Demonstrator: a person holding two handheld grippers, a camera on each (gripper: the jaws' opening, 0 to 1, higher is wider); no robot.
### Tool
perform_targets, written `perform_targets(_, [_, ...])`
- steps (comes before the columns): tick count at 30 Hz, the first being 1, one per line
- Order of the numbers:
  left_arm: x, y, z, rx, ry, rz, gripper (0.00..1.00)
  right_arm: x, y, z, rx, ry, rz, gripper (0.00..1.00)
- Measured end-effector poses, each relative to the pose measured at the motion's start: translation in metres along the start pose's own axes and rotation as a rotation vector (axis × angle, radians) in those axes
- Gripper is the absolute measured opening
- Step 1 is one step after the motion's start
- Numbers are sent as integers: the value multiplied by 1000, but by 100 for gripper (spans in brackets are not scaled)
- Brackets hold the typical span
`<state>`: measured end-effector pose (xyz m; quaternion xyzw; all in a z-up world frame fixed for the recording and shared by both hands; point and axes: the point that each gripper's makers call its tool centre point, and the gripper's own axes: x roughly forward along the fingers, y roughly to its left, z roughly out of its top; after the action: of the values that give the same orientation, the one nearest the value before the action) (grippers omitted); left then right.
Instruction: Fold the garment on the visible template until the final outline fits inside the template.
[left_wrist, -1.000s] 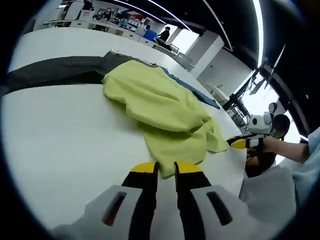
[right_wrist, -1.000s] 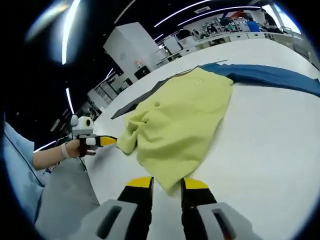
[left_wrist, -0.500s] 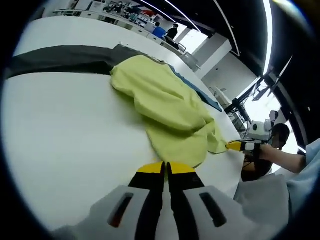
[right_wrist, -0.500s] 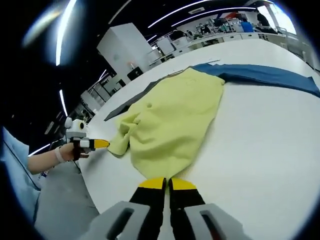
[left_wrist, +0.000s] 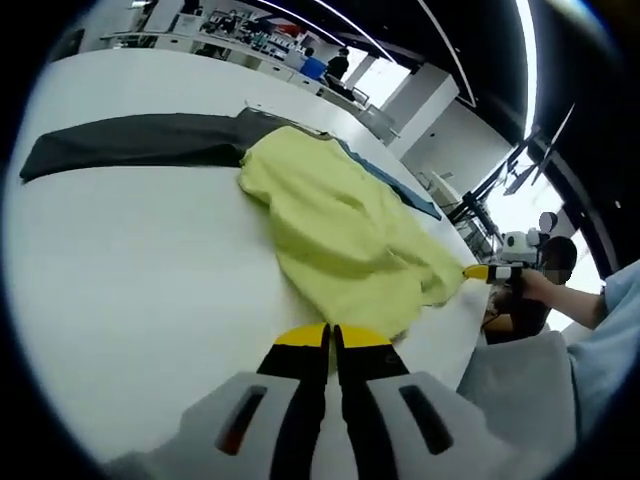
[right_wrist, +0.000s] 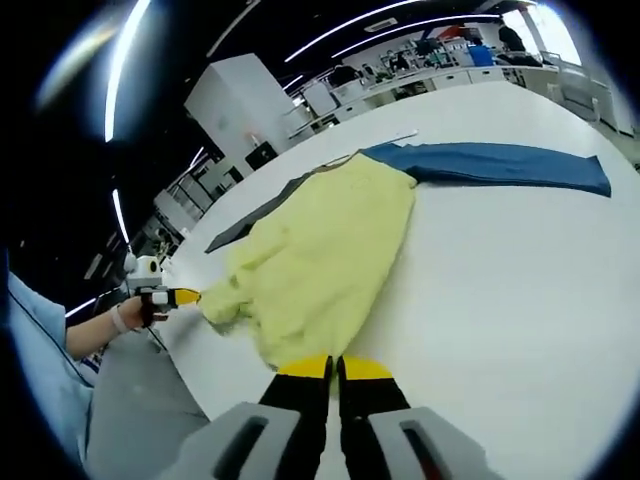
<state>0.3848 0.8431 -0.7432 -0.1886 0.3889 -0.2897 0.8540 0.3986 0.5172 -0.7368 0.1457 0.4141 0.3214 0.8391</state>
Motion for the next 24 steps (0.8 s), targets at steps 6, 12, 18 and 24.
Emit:
perform_targets(6, [-11, 10, -7, -48, -14, 24, 0, -8, -12, 0, 20, -6, -27, 0])
perform_targets(12, [-8, 6, -19, -39, 11, 27, 0, -7, -13, -4, 17, 16, -30, 0])
perform_targets(18, [-8, 5, -25, -43, 36, 27, 0, -6, -18, -11, 24, 30, -40, 0])
perform_targets(24, [-9, 5, -26, -48, 38, 25, 0, -4, -21, -17, 30, 28, -50, 0])
